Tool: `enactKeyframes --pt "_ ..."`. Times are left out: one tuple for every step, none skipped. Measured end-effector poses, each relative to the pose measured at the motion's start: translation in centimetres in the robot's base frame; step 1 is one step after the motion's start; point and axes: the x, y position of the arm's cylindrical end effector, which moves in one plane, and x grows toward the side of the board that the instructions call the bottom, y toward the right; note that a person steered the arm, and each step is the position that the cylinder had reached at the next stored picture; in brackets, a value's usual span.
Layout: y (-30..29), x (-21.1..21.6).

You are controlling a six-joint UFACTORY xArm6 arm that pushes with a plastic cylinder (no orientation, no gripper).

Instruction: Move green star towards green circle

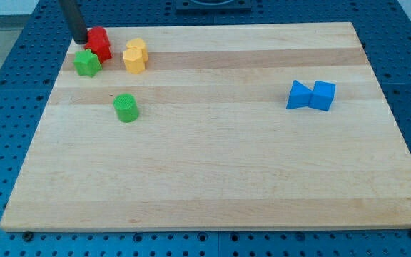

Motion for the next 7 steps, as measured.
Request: enactKeyframes --pt "0.5 0.0" --pt "-1.3 -0.1" --pt "-3.9 0.1" --pt "-3.9 2.1" --pt "-3.9 3.4" --pt "-3.3 4.3" --pt "-0.8 5.0"
